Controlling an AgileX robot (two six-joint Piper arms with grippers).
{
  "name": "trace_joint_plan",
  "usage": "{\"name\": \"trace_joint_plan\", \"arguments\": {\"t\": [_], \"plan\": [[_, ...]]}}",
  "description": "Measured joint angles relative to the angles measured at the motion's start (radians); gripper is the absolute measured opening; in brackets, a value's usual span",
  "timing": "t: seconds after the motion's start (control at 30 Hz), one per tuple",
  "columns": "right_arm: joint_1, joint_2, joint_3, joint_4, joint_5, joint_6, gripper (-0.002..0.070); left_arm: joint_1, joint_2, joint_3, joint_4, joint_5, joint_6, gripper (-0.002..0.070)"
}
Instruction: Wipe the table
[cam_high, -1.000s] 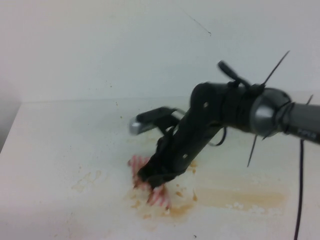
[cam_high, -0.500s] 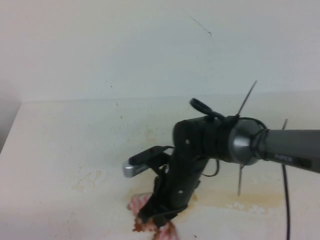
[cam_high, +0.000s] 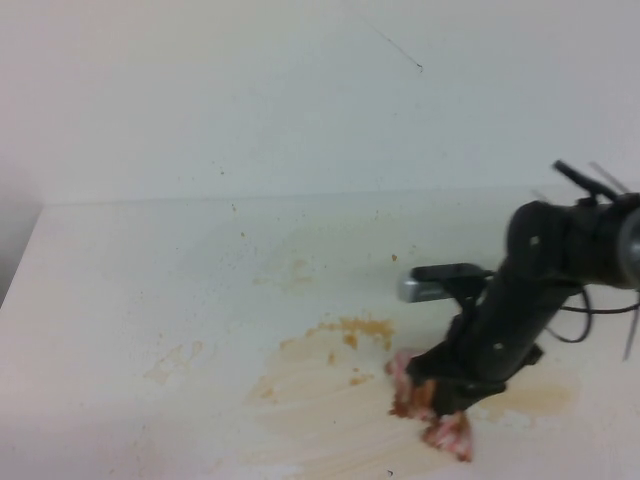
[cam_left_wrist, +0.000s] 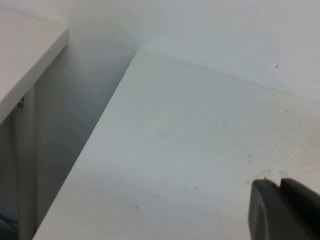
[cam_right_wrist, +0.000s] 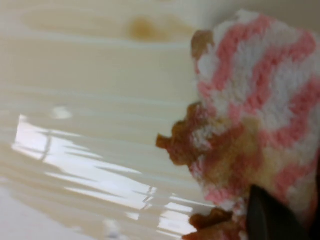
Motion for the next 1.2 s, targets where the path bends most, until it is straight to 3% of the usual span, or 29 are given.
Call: {"name": "trace_joint_plan", "arguments": {"t": [0.17, 0.4, 0.5, 0.6, 0.77, 0.87, 1.03, 1.2], "plan": [[-0.109, -0.053, 0.036, -0.081, -0.008, -0.002, 0.0045, 0.000, 0.000, 0.000, 0.000, 0.000, 0.000, -0.0003], [-0.174, -0.179, 0.047, -0.140, -0.084, -0.002, 0.0045, 0.000, 0.000, 0.000, 0.000, 0.000, 0.000, -0.0003], [-0.174, -0.217, 0.047, -0.085, -0.136, -0.041, 0.0044, 0.000, 0.000, 0.000, 0.000, 0.000, 0.000, -0.0003], [-0.172, -0.224, 0.047, 0.078, -0.163, -0.192, 0.0044, 0.000, 0.000, 0.000, 0.000, 0.000, 0.000, -0.0003], [-0.105, -0.185, 0.029, 0.415, -0.190, -0.486, 0.0044, 0.000, 0.000, 0.000, 0.000, 0.000, 0.000, -0.0003], [-0.034, -0.117, -0.009, 0.504, -0.198, -0.564, 0.0044, 0.000, 0.000, 0.000, 0.000, 0.000, 0.000, -0.0003], [0.065, 0.034, -0.120, 0.531, -0.202, -0.574, 0.0044, 0.000, 0.000, 0.000, 0.000, 0.000, 0.000, -0.0003], [0.088, 0.121, -0.212, 0.398, -0.214, -0.403, 0.0044, 0.000, 0.000, 0.000, 0.000, 0.000, 0.000, -0.0003]]}}
